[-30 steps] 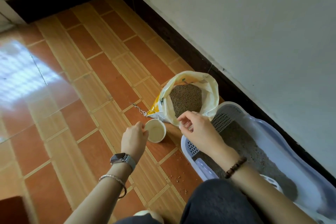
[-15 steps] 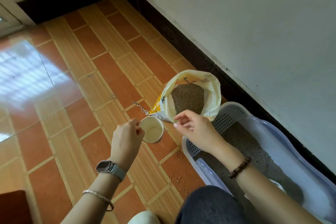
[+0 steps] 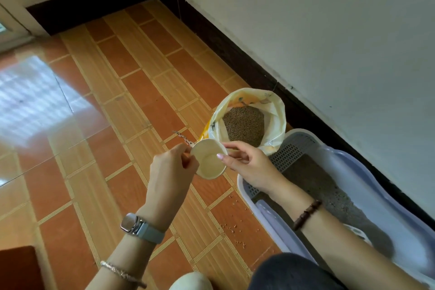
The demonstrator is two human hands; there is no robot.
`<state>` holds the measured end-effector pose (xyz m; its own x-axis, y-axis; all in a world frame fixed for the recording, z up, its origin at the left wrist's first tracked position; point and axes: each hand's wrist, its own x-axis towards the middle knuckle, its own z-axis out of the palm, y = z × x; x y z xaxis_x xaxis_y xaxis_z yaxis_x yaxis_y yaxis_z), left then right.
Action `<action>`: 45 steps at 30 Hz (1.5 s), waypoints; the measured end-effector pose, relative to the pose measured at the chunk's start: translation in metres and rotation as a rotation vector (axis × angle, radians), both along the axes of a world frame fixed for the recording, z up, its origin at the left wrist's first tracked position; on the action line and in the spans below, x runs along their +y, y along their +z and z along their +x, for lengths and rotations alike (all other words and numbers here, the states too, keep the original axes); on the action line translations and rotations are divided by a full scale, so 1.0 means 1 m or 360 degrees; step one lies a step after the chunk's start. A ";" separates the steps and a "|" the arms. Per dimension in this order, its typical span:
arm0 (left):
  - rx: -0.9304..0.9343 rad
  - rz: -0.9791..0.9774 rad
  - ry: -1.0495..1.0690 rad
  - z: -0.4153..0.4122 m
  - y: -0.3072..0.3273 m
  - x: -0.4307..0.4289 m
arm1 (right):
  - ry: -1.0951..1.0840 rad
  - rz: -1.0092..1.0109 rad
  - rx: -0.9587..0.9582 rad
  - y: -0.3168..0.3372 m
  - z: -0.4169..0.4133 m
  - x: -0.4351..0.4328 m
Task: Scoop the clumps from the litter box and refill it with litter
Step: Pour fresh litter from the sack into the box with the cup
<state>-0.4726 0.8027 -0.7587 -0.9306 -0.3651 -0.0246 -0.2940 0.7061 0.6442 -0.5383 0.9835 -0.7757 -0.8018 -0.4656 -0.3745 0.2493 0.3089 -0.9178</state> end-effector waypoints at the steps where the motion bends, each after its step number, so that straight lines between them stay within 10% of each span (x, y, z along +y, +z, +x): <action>1: 0.0026 -0.0021 -0.0016 -0.001 0.002 0.002 | -0.0004 -0.0003 -0.0022 0.000 -0.001 0.002; 17: 0.0330 0.0057 -0.0091 -0.032 0.031 0.016 | -0.0261 -0.0265 -0.0246 0.017 -0.026 0.019; 29: -0.0107 0.0172 -0.0028 -0.057 -0.043 0.043 | -0.0851 -0.0066 -0.0076 -0.001 -0.047 0.052; 45: -0.0019 0.0317 0.0048 -0.065 -0.059 0.048 | -0.0476 0.0836 0.1029 -0.044 -0.050 0.011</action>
